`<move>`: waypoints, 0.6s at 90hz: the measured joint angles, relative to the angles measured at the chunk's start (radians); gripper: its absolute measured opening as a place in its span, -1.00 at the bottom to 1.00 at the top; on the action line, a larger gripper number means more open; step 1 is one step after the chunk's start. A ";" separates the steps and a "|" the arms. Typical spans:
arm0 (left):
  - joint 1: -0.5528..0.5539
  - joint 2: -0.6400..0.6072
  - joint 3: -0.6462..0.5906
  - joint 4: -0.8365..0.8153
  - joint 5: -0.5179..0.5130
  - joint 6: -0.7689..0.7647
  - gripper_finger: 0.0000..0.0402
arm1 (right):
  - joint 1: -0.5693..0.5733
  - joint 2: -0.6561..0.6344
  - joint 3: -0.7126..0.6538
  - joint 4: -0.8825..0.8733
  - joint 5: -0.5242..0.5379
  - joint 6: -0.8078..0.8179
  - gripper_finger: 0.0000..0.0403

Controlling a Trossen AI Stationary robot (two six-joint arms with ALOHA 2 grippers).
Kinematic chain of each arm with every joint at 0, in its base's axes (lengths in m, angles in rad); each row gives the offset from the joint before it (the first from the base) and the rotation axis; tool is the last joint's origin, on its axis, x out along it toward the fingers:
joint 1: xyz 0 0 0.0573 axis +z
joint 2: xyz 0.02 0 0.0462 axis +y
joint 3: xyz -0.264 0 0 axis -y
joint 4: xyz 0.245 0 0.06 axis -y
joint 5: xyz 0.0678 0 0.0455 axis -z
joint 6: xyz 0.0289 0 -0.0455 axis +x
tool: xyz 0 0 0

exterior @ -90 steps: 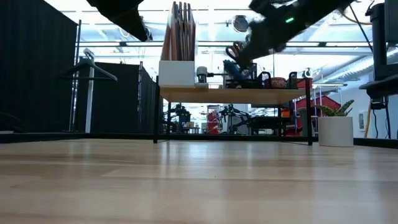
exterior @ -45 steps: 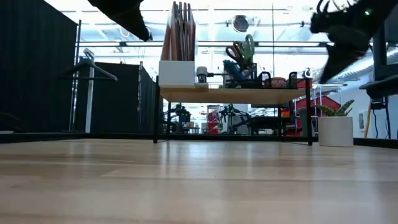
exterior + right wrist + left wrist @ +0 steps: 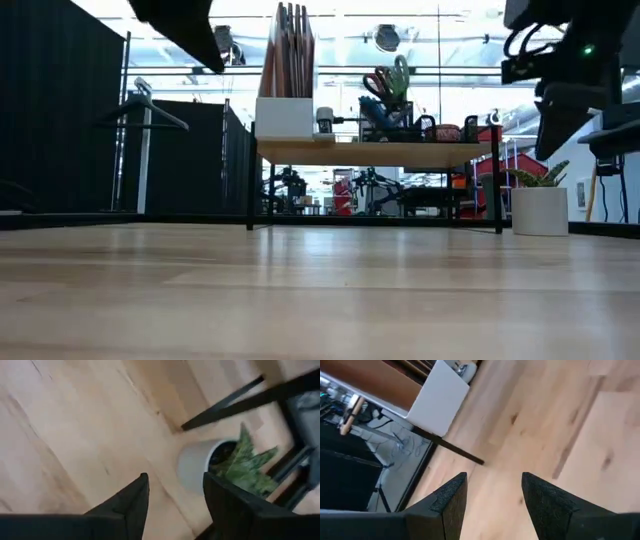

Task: Stock shelves
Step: Put the white potted plant under the shelf

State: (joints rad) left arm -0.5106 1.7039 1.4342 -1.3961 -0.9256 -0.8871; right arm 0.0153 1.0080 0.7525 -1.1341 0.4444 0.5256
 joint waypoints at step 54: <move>0.016 -0.286 -0.197 -0.021 -0.013 0.002 -0.12 | -0.260 0.069 0.000 0.041 -0.036 0.074 -0.20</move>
State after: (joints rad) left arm -0.4950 1.4181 1.2367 -1.4175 -0.9382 -0.8847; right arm -0.2443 1.0767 0.7528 -1.0927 0.4080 0.5995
